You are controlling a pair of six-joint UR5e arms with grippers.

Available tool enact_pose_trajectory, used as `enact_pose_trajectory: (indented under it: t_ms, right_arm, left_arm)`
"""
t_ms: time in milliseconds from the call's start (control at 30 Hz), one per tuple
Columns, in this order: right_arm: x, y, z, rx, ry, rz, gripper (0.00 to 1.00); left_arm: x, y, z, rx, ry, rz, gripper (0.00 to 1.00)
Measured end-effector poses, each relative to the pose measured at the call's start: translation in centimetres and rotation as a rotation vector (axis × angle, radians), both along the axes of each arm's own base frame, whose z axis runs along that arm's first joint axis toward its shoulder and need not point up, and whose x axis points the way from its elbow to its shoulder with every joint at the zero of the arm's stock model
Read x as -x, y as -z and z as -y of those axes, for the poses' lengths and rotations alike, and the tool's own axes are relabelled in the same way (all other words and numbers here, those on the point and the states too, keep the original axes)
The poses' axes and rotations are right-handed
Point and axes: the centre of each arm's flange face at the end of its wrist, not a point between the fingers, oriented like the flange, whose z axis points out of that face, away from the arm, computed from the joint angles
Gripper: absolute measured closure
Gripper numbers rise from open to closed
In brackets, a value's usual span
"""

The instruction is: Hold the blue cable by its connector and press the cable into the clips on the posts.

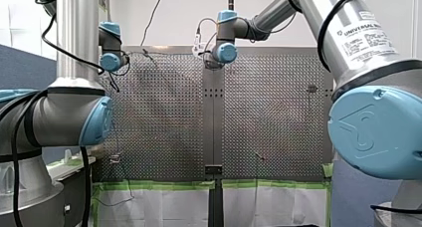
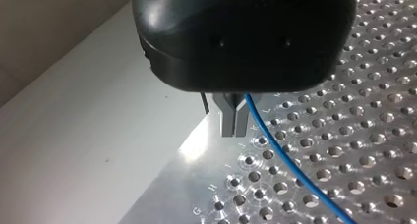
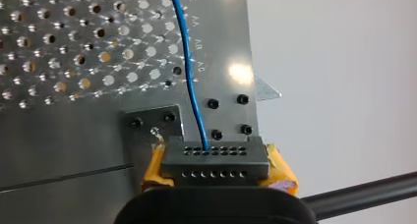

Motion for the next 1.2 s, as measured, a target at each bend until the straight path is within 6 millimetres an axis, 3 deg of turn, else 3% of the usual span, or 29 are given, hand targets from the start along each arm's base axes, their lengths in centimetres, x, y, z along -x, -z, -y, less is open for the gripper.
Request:
enact_pose_trajectory:
  t_ms: [1200]
  right_arm:
    - [0.1, 2.0, 2.1, -0.021, 0.018, -0.018, 1.0]
  left_arm:
    - [-0.6, -0.8, -0.4, 0.004, 0.067, 0.041, 1.0]
